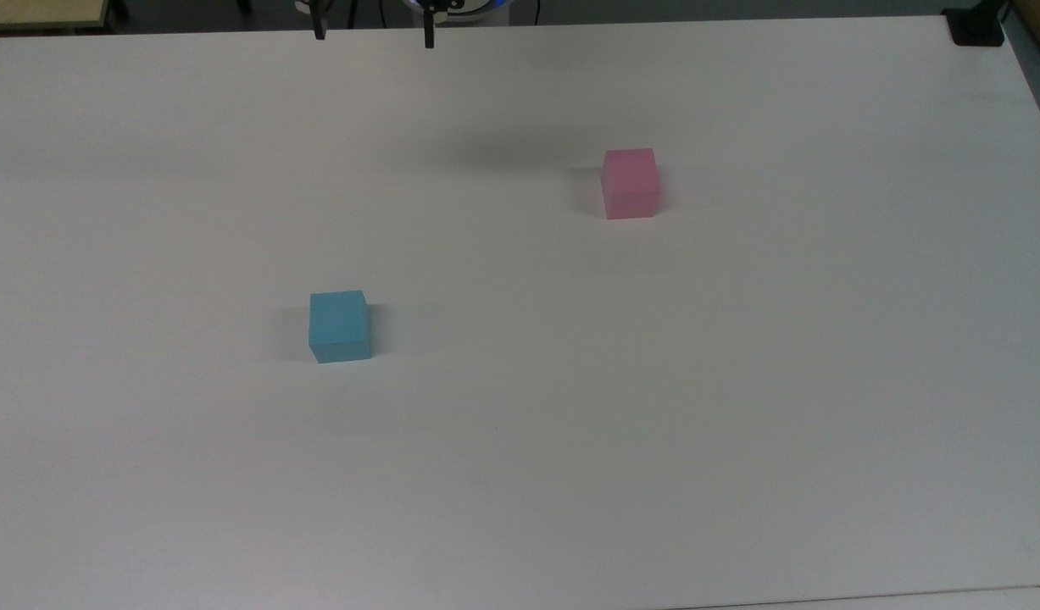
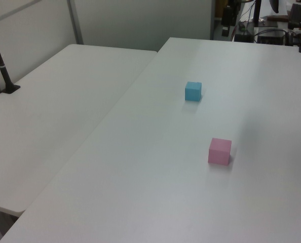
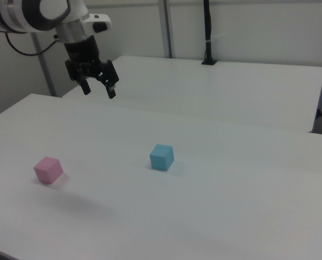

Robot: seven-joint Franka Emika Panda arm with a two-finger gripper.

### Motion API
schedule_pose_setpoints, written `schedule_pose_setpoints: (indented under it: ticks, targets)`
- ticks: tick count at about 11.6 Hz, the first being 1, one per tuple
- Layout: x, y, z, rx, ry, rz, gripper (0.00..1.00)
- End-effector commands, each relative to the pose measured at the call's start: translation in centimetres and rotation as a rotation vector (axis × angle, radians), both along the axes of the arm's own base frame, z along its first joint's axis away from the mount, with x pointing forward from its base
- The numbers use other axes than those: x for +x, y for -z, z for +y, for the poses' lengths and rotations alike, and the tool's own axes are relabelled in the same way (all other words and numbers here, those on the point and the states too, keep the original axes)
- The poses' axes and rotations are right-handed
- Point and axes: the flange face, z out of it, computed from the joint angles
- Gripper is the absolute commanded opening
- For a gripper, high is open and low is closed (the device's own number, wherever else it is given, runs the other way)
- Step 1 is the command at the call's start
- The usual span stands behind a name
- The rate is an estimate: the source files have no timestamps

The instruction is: Put blue cube on pink cube

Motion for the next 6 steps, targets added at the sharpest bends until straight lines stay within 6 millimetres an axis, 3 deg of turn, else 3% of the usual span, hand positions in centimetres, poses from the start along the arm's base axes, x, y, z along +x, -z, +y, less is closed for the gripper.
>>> schedule_pose_setpoints:
  ticks: [1,6]
  targets:
    - [-0.12,-0.24,0.57,0.014,0.013,-0.012,1.0]
    - [-0.14,-0.09,1.06,0.0,-0.002,-0.002,1.0]
